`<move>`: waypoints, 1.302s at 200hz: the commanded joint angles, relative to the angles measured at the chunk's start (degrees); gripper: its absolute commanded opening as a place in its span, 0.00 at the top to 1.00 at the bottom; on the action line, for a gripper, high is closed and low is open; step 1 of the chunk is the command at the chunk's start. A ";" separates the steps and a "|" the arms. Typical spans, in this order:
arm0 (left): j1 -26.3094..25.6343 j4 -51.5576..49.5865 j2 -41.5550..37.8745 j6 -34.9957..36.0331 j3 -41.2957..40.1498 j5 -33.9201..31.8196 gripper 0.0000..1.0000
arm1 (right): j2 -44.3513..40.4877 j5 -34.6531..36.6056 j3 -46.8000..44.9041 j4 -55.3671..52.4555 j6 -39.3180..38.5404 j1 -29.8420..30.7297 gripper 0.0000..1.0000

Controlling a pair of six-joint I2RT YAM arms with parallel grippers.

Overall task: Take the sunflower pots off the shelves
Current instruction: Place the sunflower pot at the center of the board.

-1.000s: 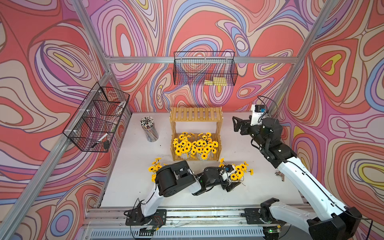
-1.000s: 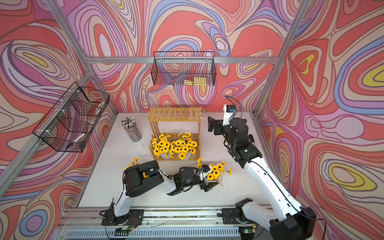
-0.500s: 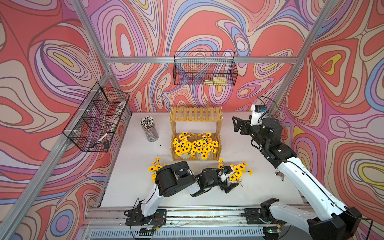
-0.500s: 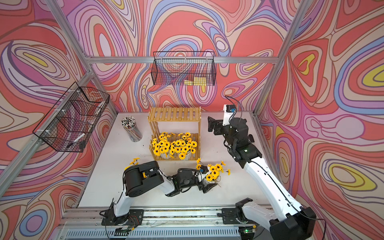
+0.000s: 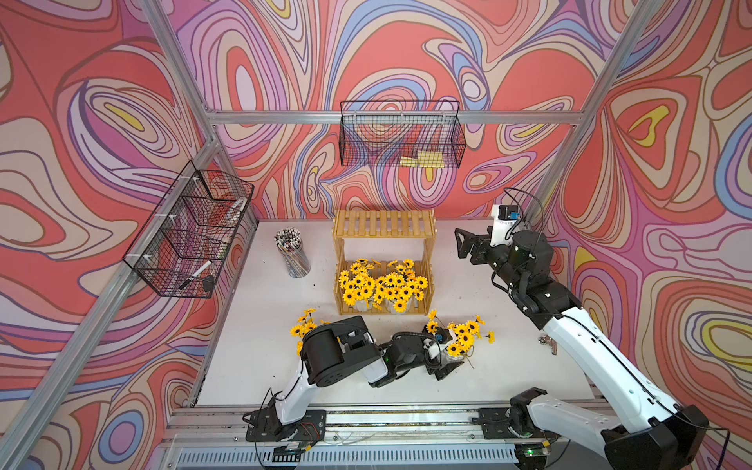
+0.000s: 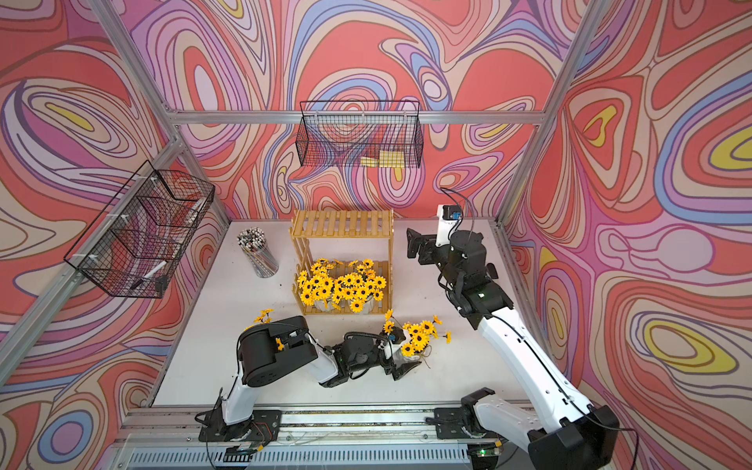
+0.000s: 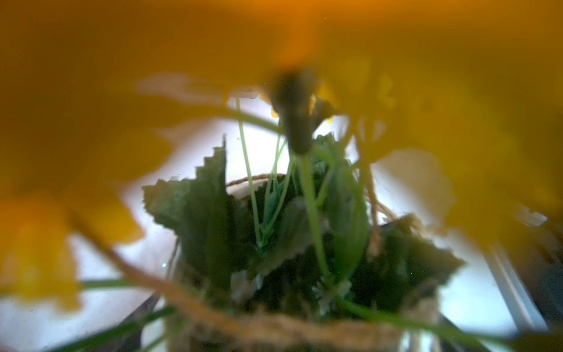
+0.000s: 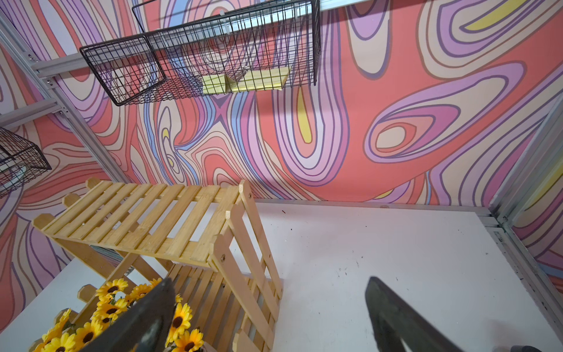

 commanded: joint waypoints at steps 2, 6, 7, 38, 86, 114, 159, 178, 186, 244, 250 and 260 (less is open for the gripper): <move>-0.56 3.00 -3.35 2.18 -1.73 -1.15 0.00 | 0.04 -1.04 -0.28 -0.47 0.20 -0.35 0.02; -0.64 3.02 -3.71 2.15 -1.99 -1.30 0.01 | 0.19 -1.10 -0.31 -0.42 0.13 -0.35 0.02; -0.64 3.00 -3.79 2.13 -2.06 -1.27 0.00 | 0.16 -1.12 -0.34 -0.39 0.18 -0.35 0.02; -0.57 1.65 -6.43 3.09 -3.63 -1.04 0.00 | 0.26 -1.55 -0.54 -0.02 0.31 -0.35 0.02; -0.58 0.69 -12.50 4.79 -7.25 -0.46 0.01 | 0.31 -2.11 -0.45 -0.27 0.23 -0.35 0.02; -0.59 -5.74 -17.46 6.72 -7.66 0.80 0.00 | 0.33 -2.45 -0.96 0.14 0.41 -0.35 0.02; -0.73 -6.64 -25.46 7.46 -10.79 -1.33 0.01 | 0.60 -3.41 -1.09 -0.53 0.15 -0.35 0.02; -0.76 -11.66 -31.28 9.08 -10.82 -3.03 0.00 | 1.09 -4.28 -0.84 -1.63 0.17 -0.35 0.01; -0.75 -14.44 -33.92 10.05 -10.80 -3.86 0.00 | 0.88 -4.61 -1.29 -1.18 0.43 -0.36 0.02; -0.69 -28.47 -52.50 14.36 -10.51 -17.12 0.01 | 0.79 -6.39 -0.62 -3.43 0.16 -0.35 0.02; -0.68 -31.00 -54.19 14.53 -10.01 -18.76 0.00 | 1.12 -6.99 -0.48 -4.09 0.03 -0.35 0.02; -0.72 -34.87 -57.23 14.47 -8.92 -22.13 0.00 | 1.45 -7.91 -0.25 -5.24 0.10 -0.35 0.02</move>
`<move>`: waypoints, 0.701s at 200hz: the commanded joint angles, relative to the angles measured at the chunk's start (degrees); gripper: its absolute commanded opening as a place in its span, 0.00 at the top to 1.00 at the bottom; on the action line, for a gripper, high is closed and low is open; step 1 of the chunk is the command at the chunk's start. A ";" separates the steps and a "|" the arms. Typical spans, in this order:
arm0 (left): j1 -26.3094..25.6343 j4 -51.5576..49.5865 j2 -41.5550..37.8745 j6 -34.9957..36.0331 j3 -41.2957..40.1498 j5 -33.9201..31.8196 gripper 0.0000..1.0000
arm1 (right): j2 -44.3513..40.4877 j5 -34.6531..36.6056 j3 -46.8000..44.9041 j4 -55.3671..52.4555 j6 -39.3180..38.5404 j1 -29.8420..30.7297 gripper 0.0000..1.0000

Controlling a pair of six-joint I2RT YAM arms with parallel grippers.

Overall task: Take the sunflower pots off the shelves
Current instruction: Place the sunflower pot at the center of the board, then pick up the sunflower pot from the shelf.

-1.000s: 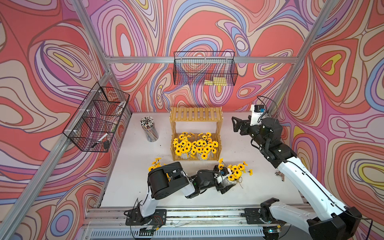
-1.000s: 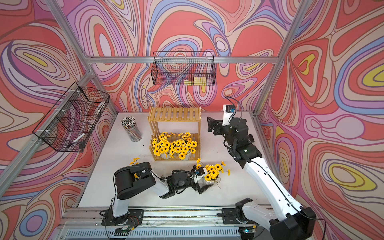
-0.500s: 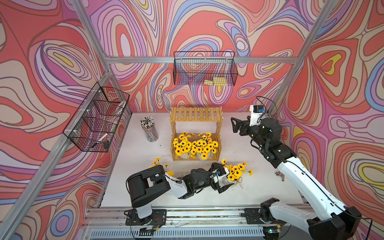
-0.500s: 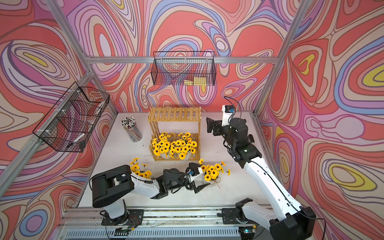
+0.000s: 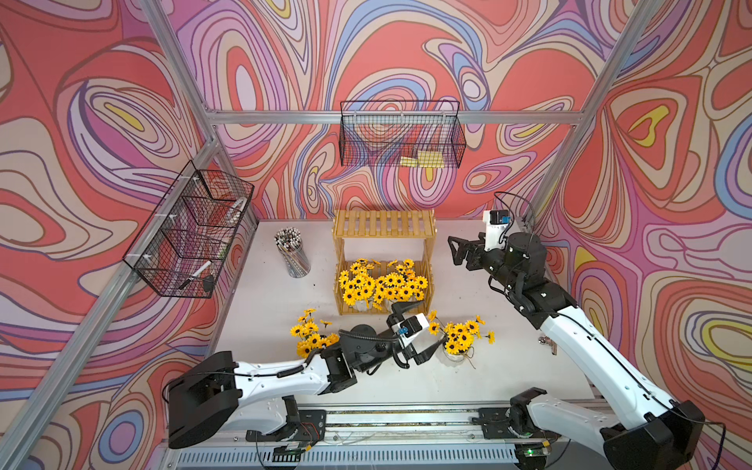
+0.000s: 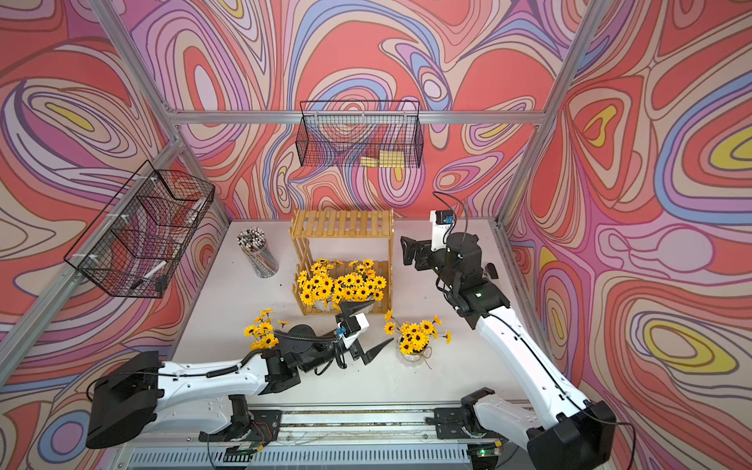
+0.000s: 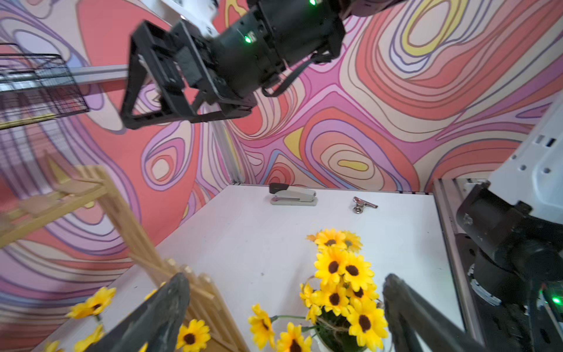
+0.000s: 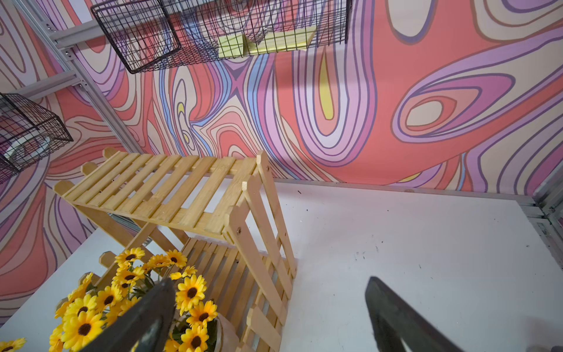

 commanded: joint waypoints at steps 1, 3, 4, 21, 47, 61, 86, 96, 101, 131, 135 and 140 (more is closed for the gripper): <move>-0.35 -10.65 -5.95 2.33 1.85 -9.79 0.00 | 0.75 -2.53 1.20 -3.25 -0.04 -0.35 0.02; -0.32 -11.47 -6.53 2.22 2.10 -10.33 0.00 | 0.78 -2.87 1.16 -3.45 0.05 -0.35 0.02; -0.36 -11.86 -6.81 2.17 2.25 -10.81 0.00 | 0.78 -3.02 1.15 -3.49 0.08 -0.35 0.02; 0.08 -18.61 -11.08 0.74 4.89 -16.70 0.00 | 0.64 -3.39 0.27 -3.72 0.61 0.65 0.02; 4.12 -27.41 -17.10 -5.06 8.33 -18.47 0.00 | 0.26 5.76 -0.63 -4.74 -2.78 8.07 0.02; 8.76 -34.09 -19.54 -10.22 10.74 -15.28 0.00 | 0.61 10.54 -0.85 -5.31 -3.84 12.78 0.02; 12.96 -40.18 -22.55 -12.62 13.62 -17.55 0.00 | -0.22 14.57 -3.49 -4.09 -2.08 17.96 0.02; 13.77 -41.91 -23.57 -12.21 14.75 -19.25 0.00 | -1.23 15.89 -5.01 -3.02 -1.38 19.84 0.02; 14.15 -42.71 -24.02 -12.22 15.34 -20.58 0.00 | -1.69 16.64 -5.68 -2.74 -1.19 20.95 0.02; 17.50 -47.45 -25.38 -13.25 19.18 -25.38 0.00 | -2.14 23.90 -7.10 -2.15 -0.90 30.85 0.02; 18.10 -48.23 -25.38 -13.51 19.86 -25.44 0.00 | -1.90 24.80 -7.27 -2.01 -0.73 32.17 0.02; 18.86 -49.15 -25.34 -13.83 20.65 -25.65 0.00 | -1.58 26.01 -7.44 -1.94 -0.37 34.09 0.02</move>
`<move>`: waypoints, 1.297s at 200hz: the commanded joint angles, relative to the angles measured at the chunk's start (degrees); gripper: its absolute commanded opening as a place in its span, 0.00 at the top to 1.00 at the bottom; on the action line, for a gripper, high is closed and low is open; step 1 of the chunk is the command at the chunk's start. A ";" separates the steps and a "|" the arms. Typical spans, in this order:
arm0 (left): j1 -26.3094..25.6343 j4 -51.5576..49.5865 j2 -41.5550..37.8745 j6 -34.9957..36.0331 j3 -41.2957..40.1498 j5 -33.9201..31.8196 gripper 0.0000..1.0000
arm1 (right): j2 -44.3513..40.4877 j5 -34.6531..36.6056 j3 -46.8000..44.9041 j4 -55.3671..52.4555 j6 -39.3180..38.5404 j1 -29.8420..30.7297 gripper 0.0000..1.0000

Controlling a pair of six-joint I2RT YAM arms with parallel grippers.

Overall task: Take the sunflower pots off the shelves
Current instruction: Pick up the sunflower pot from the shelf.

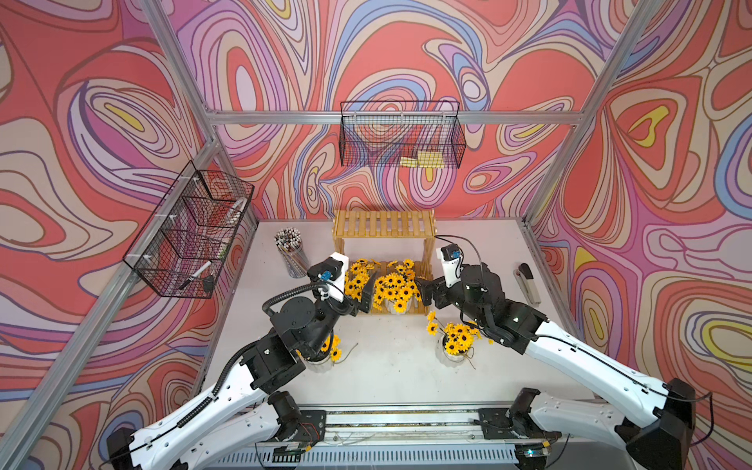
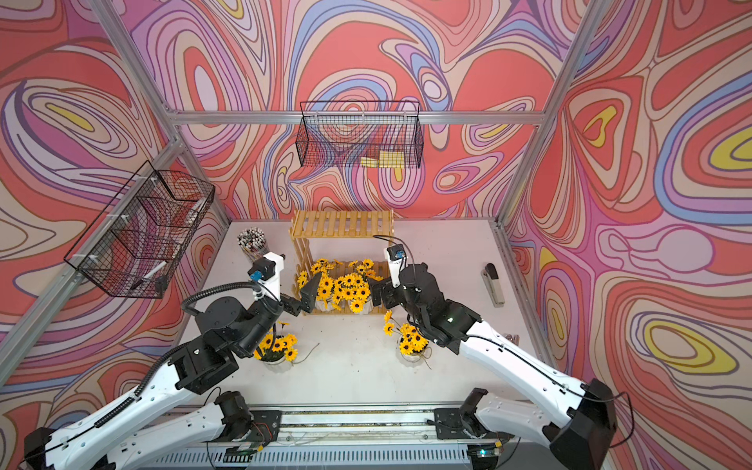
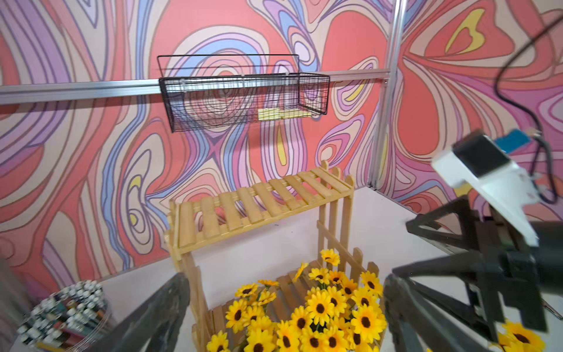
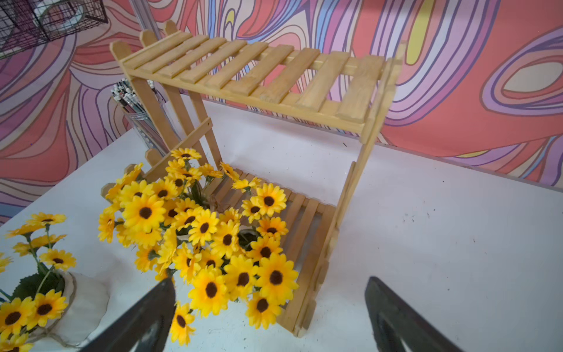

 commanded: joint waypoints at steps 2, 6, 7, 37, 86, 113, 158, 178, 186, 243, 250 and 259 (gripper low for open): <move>2.94 -7.28 -0.76 -2.63 3.93 -4.45 0.00 | -0.42 8.52 -0.97 1.57 1.45 7.53 0.02; 3.50 -8.03 -0.67 -3.20 4.53 -4.67 0.00 | -0.03 9.38 -1.13 1.75 1.86 8.88 0.02; 3.61 -8.12 -0.62 -3.30 4.72 -4.76 0.00 | 0.07 9.61 -1.16 1.73 1.91 9.26 0.02; 7.23 -12.58 0.56 -5.89 8.14 -4.73 0.00 | 4.54 14.46 -1.98 3.30 5.54 17.70 0.02; 10.66 -16.63 2.07 -8.02 12.31 -3.83 0.00 | 12.97 14.12 -1.57 3.98 14.59 20.72 0.02; 11.61 -16.97 1.89 -8.29 13.04 -3.90 0.00 | 15.33 13.75 -3.11 4.97 18.38 20.71 0.02; 12.03 -17.08 1.89 -7.89 12.92 -3.96 0.00 | 19.14 13.64 -6.54 7.36 22.73 20.63 0.02; 12.15 -16.99 1.89 -7.64 12.91 -4.27 0.00 | 20.16 14.38 -9.45 11.38 24.02 20.11 0.02; 12.23 -16.92 1.81 -7.54 12.92 -4.31 0.00 | 20.22 14.75 -11.04 13.85 23.82 19.88 0.02; 12.41 -15.62 0.89 -6.66 12.04 -4.85 0.00 | 23.54 16.42 -18.98 33.17 16.42 19.08 0.02; 12.41 -15.38 0.69 -6.49 11.89 -4.94 0.00 | 24.40 15.94 -20.02 36.02 15.70 18.75 0.02; 12.41 -15.24 0.51 -6.40 11.78 -4.97 0.00 | 25.71 15.14 -21.02 39.77 14.79 18.37 0.02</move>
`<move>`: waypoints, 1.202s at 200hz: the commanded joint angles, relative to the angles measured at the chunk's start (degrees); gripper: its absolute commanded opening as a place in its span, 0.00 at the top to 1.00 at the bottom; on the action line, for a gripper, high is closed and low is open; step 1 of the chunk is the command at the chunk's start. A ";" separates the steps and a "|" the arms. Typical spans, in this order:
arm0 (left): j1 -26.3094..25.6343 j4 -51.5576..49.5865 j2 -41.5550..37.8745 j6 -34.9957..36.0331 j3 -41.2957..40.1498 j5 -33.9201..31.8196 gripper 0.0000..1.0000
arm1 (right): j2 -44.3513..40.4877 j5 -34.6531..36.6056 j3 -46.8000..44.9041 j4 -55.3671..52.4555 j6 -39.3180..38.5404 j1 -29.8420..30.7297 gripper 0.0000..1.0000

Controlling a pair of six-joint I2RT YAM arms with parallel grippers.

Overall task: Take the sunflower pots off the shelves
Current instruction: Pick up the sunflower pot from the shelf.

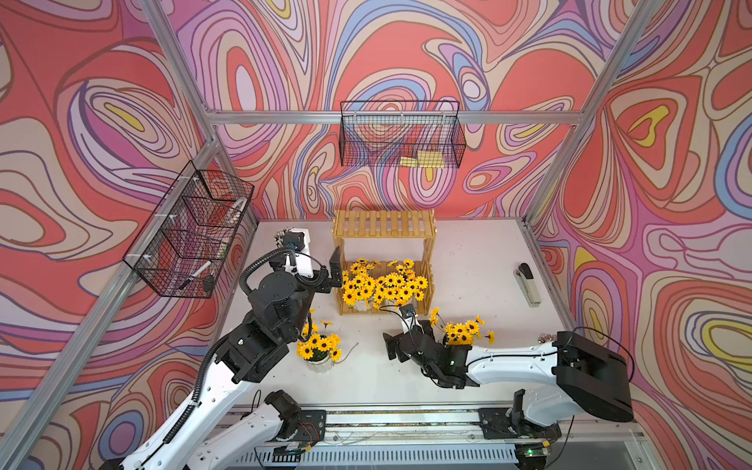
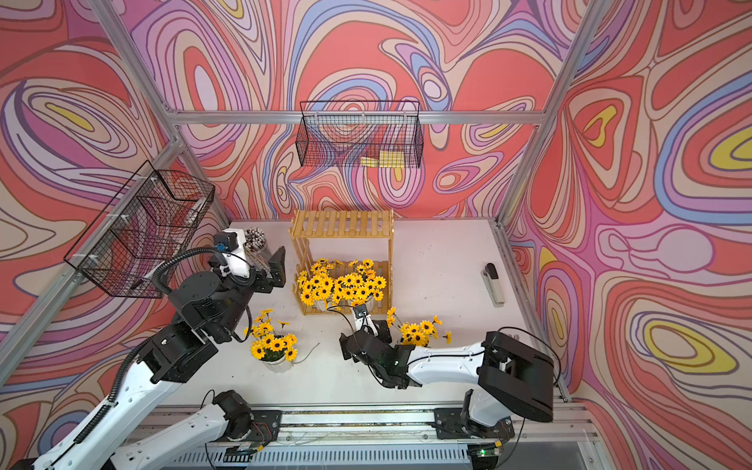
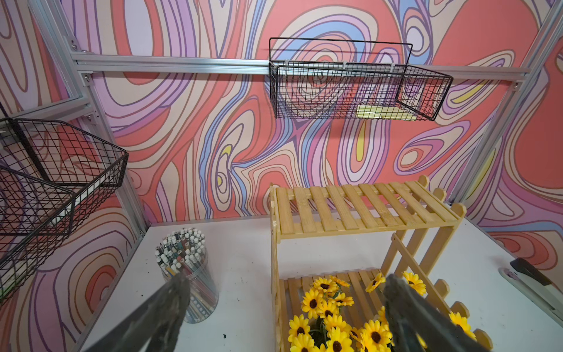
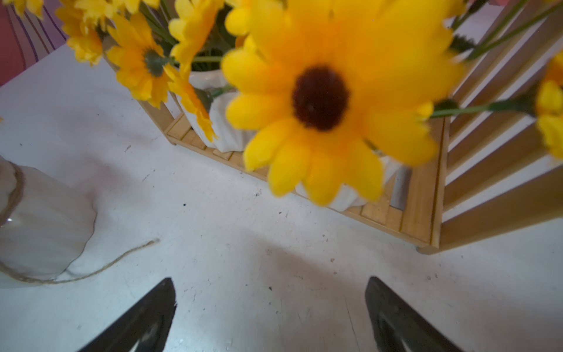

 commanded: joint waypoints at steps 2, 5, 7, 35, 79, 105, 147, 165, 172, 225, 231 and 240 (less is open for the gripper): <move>0.36 0.55 -1.28 0.60 0.10 -1.05 0.00 | 3.09 0.49 -2.78 13.13 -3.69 -0.93 0.02; 0.36 0.62 -1.29 0.64 0.10 -0.98 0.00 | 3.57 0.37 -2.87 13.75 -3.80 -1.10 0.02; 0.36 0.63 -1.33 0.64 0.10 -1.04 0.00 | 3.90 0.35 -2.95 14.16 -3.88 -1.19 0.02; 0.36 0.63 -1.54 0.71 -0.07 -0.92 0.00 | 7.79 0.24 -3.00 17.45 -3.60 -3.00 0.02; 0.36 0.81 -2.21 1.15 -0.16 -0.91 0.00 | 9.62 0.80 -4.32 23.28 -5.65 -4.57 0.02; 0.36 0.99 -2.52 1.36 -0.35 -1.04 0.00 | 10.45 1.34 -4.31 24.30 -6.55 -5.32 0.02; 0.36 0.81 -2.82 1.51 -0.41 -0.89 0.00 | 9.29 -1.02 -4.07 22.71 -6.53 -9.27 0.02; 0.36 0.95 -2.96 1.44 -0.42 -0.97 0.00 | 8.85 -2.35 -4.12 23.72 -7.95 -10.51 0.02; 0.36 0.98 -2.96 1.48 -0.51 -1.00 0.00 | 8.89 -3.08 -3.99 23.85 -8.50 -10.94 0.02; 0.36 0.99 -3.13 1.85 -0.51 -1.10 0.00 | 10.53 -6.71 -0.50 22.14 -11.42 -13.41 0.02; 0.37 0.99 -3.21 1.83 -0.51 -1.22 0.00 | 10.71 -7.56 0.04 21.72 -11.70 -13.80 0.02; 0.37 0.99 -3.30 1.87 -0.51 -1.27 0.00 | 11.04 -8.16 0.75 20.78 -11.95 -14.06 0.02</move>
